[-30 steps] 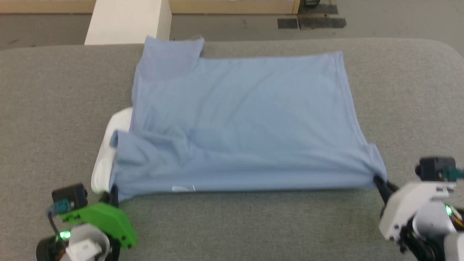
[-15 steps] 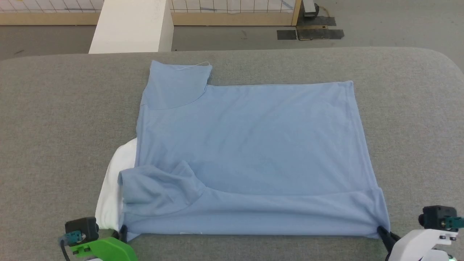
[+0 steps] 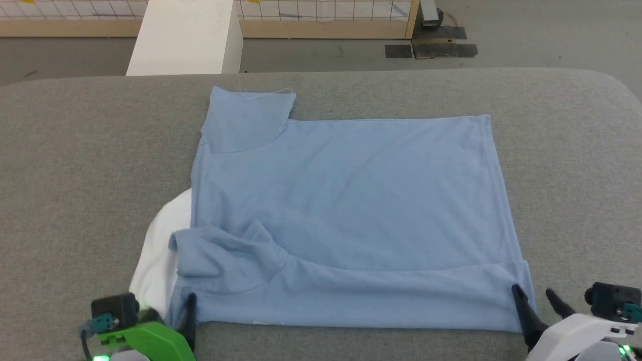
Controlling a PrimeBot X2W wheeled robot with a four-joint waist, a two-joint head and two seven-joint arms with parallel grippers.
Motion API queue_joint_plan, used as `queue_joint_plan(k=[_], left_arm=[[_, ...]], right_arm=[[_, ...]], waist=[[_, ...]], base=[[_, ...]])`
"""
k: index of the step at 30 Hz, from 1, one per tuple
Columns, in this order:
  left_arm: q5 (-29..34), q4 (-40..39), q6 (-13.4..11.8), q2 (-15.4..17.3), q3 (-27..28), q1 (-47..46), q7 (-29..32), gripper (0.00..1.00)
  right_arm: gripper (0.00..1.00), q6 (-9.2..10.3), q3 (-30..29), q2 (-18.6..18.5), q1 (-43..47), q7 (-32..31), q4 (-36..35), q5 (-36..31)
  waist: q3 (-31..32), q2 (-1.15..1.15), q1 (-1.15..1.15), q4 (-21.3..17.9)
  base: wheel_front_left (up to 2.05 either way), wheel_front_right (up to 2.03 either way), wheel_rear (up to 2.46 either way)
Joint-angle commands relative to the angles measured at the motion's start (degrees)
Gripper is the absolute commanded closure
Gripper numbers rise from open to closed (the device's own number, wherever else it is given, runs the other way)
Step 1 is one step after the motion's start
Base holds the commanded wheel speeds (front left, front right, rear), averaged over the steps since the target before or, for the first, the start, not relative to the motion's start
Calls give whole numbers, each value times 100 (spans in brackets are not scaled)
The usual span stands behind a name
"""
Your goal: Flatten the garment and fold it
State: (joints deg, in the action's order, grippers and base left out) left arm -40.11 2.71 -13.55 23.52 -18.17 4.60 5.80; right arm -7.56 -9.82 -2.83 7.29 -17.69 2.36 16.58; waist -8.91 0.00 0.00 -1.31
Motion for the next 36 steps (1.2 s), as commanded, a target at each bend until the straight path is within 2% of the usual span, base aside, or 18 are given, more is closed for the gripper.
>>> queue_joint_plan(k=[1, 7, 12, 19, 24, 26, 31, 36], left_arm=[[165, -112, 75, 145, 17, -192, -129, 0], [772, -492, 202, 604, 47, -959, -414, 0], [1030, -498, 481, 735, 21, -2171, -421, 0], [1001, 171, 998, 890, -10, -3824, 49, 0], [754, 885, 1353, 1063, 2, -4985, 892, 0], [677, 1129, 1389, 1136, -6, -5359, 1336, 0], [467, 1472, 1222, 1302, 41, -6042, 2496, 0], [396, 1500, 813, 1466, 57, -6441, 3560, 0]], right_arm=[[0, 8, 55, -5, -39, 272, -106, -22], [0, 8, 326, -5, -298, 1506, -520, -284], [0, 8, 456, -5, -713, 2178, -703, -517], [0, 8, 619, -20, -1234, 2430, -771, -603], [0, 8, 822, -32, -1611, 2479, -760, -555], [0, 8, 904, -33, -1728, 2513, -749, -531], [0, 8, 1046, -30, -1932, 2583, -728, -475], [0, 8, 1165, -23, -2054, 2670, -689, -430]], waist=[[-27, 0, 0, -23], [-297, 0, 0, -118], [-764, 0, 0, -252], [-1506, 0, 0, -525], [-2028, 0, 0, -819], [-2182, 0, 0, -929], [-2528, 0, 0, -1188], [-2804, 0, 0, -1370]], base=[[0, 0, 0], [0, 0, 0], [0, 0, 0], [0, 0, 0], [0, 0, 0], [0, 0, 0], [0, 0, 0], [0, 0, 0]])
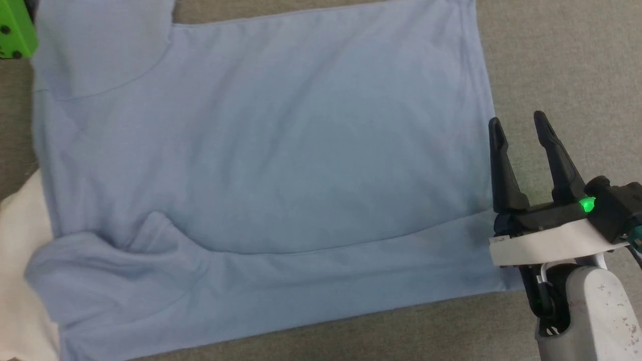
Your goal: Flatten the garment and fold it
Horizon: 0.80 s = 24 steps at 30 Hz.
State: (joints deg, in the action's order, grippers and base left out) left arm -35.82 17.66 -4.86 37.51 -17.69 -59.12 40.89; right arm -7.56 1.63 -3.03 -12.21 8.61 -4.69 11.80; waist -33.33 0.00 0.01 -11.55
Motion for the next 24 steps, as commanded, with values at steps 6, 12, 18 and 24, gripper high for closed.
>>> queue_joint_plan(k=[6, 12, 18, 24], left_arm=[[70, -235, -755, 371, 69, -149, 1001, 0], [132, -498, -997, 599, 62, 86, 1323, 61], [108, -693, -974, 637, 21, 174, 1360, 100], [86, -730, -882, 611, -16, 165, 1247, 100]], right_arm=[[0, 8, 208, 5, -283, 149, 143, 131], [0, 8, 252, 10, -381, 182, 211, 148], [0, 8, 142, 12, -732, 97, 145, 64], [0, 8, -89, 10, -1960, -584, 211, -31]], waist=[[-612, 0, -1, -545], [-685, 0, -1, -588], [-696, 0, -1, -501], [-715, 0, -1, -415]], base=[[0, 0, 0], [0, 0, 0], [0, 0, 0], [0, 0, 0]])
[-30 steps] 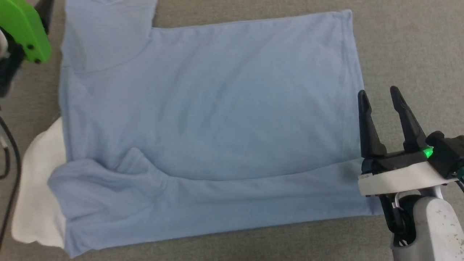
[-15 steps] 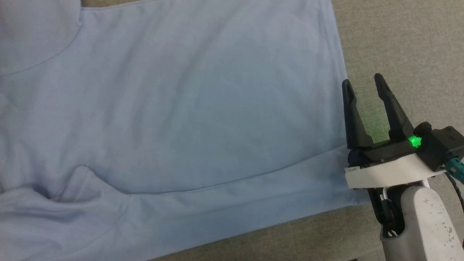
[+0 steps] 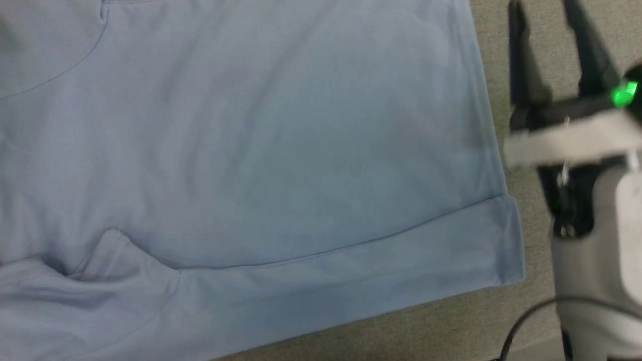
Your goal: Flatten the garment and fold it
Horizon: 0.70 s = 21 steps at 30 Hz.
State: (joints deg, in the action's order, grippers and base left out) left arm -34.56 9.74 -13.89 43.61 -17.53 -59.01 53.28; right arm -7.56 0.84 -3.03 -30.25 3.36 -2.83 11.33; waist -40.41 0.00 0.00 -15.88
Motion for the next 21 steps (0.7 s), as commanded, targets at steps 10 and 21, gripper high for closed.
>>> queue_joint_plan(k=[10, 21], left_arm=[[-136, 135, 200, -160, -118, 62, -156, 100], [-199, 184, 377, -263, -201, -43, -305, 100]], right_arm=[[0, 8, -232, 14, -2248, -3196, 1939, 237], [85, 8, -175, 14, -3013, -5127, 2847, -378]], waist=[[-95, 0, 0, 245], [-177, 0, 0, 380]], base=[[0, 0, 0], [0, 0, 0]])
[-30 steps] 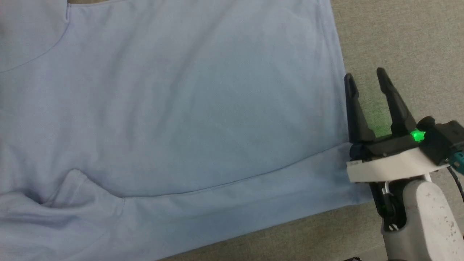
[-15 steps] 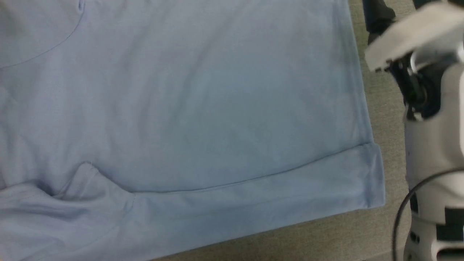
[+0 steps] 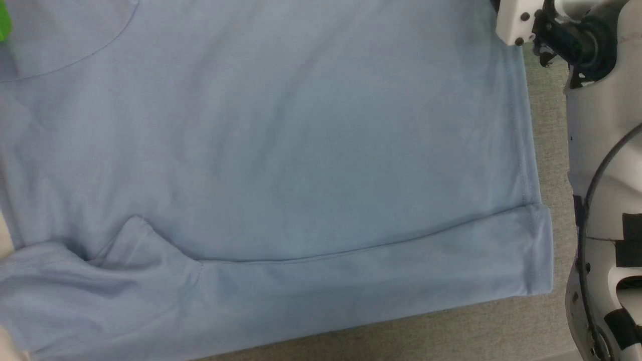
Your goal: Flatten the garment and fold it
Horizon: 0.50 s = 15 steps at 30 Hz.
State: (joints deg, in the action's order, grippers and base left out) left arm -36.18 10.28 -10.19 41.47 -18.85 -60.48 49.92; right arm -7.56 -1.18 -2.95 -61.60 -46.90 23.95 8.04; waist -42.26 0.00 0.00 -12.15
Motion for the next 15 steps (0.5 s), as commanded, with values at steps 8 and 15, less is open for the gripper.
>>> queue_joint_plan(k=[8, 15], left_arm=[[-287, 172, 277, -217, 204, 568, -1030, 100], [-698, -58, 728, -392, 607, 1655, -2384, 100]], right_arm=[[100, 8, 253, -23, 476, 335, -187, 28], [100, 8, 941, -480, 1320, 1900, -428, 429]], waist=[[484, 0, 0, 63], [1347, 0, 0, 293]], base=[[0, 0, 0], [0, 0, 0]])
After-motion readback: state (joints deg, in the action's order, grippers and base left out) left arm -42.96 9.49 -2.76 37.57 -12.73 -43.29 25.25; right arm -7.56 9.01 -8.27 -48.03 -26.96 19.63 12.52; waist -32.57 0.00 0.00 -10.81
